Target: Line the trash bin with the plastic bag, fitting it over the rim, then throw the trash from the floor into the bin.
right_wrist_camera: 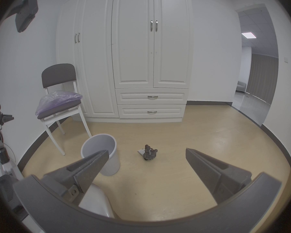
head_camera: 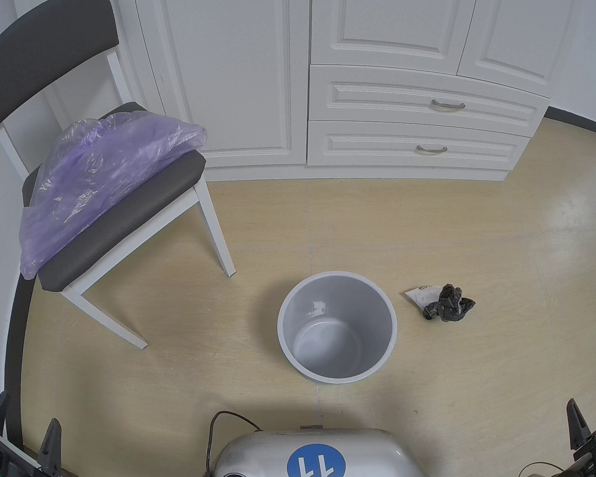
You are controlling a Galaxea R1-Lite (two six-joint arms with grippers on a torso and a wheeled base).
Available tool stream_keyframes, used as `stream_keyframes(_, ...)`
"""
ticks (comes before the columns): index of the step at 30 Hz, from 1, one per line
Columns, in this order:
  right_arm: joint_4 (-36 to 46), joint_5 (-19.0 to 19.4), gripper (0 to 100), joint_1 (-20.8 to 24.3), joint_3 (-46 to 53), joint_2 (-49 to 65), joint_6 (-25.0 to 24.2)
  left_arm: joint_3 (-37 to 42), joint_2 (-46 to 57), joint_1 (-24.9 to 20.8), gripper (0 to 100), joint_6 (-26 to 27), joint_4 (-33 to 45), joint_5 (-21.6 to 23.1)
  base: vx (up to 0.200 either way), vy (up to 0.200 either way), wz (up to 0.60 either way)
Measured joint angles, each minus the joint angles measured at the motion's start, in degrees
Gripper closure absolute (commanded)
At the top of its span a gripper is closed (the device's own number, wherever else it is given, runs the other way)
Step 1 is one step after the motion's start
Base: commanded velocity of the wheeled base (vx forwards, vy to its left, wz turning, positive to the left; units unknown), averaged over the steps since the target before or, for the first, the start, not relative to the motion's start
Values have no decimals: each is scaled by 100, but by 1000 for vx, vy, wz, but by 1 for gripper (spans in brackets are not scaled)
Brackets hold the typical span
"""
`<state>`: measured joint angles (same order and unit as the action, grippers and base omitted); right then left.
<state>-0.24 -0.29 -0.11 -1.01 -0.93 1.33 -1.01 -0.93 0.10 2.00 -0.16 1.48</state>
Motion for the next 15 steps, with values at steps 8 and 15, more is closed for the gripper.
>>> stream_keyframes(8, -9, -41, 0, 11, 0, 0, -111, 0, 0, -2, 0, -197, -35, -260, 0, 0, 0)
stream_keyframes(15, -123, 24, 0, 11, 0, 0, -123, 0, 0, -5, 0, -41, -137, -126, 0, 0, 0)
